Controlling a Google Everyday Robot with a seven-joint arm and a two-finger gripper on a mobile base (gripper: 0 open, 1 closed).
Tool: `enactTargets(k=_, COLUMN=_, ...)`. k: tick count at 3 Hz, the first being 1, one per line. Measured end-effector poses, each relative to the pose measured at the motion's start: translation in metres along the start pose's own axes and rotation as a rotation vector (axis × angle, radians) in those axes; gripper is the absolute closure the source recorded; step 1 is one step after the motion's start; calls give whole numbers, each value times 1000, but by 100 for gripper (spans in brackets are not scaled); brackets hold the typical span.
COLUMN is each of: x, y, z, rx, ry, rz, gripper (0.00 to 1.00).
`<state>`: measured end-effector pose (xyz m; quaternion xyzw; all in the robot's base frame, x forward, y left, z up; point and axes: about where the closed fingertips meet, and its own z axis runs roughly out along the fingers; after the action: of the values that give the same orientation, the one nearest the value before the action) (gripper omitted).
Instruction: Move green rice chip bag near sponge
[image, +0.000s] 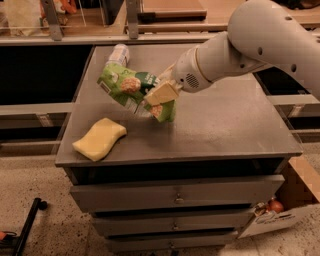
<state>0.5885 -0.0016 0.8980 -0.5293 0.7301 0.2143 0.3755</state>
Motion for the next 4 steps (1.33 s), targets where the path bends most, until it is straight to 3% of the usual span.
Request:
enactTargets(k=1, x=1, y=7, z=6, rx=-30, ry=-6, rz=-10, gripper=59)
enactTargets(k=3, x=-1, y=9, z=8, rx=-35, ry=-5, rz=-14, gripper=12)
enactTargets(k=4, x=-2, y=10, z=10, rx=-38, ry=-5, rz=-16, gripper=0)
